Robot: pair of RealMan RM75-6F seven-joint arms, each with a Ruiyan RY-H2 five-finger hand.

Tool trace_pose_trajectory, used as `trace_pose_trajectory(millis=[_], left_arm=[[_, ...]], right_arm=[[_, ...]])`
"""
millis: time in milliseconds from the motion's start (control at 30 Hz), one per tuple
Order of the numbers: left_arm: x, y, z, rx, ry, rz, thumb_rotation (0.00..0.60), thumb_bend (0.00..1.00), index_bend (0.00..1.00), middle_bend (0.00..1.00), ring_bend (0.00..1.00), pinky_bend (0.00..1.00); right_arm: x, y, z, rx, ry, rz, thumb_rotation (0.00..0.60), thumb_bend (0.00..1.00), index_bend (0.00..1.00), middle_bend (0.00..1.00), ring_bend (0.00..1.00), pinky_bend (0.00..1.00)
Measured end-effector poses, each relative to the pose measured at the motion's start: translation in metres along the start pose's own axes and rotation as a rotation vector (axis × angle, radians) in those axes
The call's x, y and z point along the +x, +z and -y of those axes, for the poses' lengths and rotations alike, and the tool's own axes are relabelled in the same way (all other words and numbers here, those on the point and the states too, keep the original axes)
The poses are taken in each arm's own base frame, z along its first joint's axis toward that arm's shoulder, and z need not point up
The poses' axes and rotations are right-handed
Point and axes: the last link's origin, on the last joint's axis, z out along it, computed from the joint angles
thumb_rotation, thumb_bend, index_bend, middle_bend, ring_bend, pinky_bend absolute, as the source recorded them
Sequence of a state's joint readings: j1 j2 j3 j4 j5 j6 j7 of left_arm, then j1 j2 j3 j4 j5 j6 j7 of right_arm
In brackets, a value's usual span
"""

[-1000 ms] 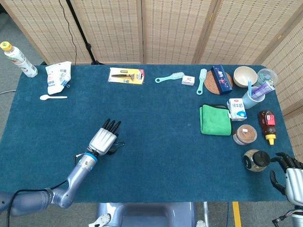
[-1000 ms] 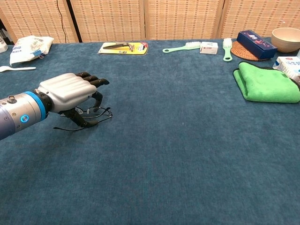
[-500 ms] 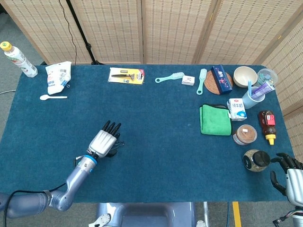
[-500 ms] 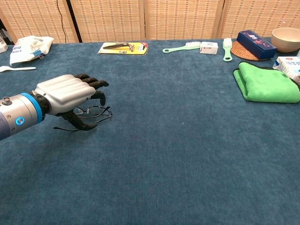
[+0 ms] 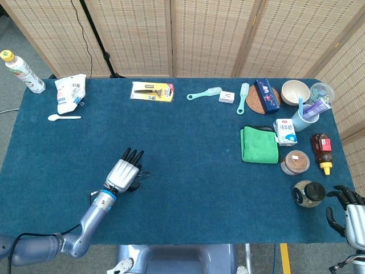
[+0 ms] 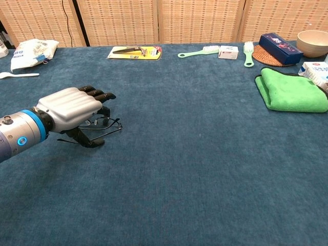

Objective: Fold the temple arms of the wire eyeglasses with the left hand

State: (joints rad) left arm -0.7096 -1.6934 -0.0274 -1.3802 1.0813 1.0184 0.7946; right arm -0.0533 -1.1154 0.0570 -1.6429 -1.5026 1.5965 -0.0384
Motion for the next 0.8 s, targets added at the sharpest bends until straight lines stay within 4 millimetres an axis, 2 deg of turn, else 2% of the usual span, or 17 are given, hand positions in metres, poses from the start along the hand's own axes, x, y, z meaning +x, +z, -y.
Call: trace_pose_trajectory(millis=[133,500,600,800], left_arm=[[-0.002,-0.001,-0.0005,0.004,0.001,0.002,0.358,0.31,0.44,0.0,0.0,0.0],[-0.0004,-0.0006,0.0001,0.021,-0.016,-0.019,0.451,0.4,0.53,0.0,0.0,0.0],[0.0008,0.0,0.0012,0.026,-0.023,-0.027,0.487,0.41,0.55,0.0,0.0,0.0],[0.0017,0.0015,0.0019,0.032,-0.025,-0.033,0.511,0.42,0.56,0.0,0.0,0.0]], right_arm=[[-0.0002,0.0002,-0.0007,-0.001,0.002,0.001,0.6,0.48,0.38,0.27,0.31,0.37],[0.0,-0.0009,-0.0029,-0.01,0.003,-0.001,0.6,0.48,0.38,0.27,0.31,0.37],[0.0,-0.0008,-0.0028,-0.011,0.003,-0.001,0.6,0.48,0.38,0.27,0.31,0.37],[0.0,-0.0013,-0.0037,-0.016,0.005,-0.002,0.6,0.48,0.38,0.27,0.31,0.37]])
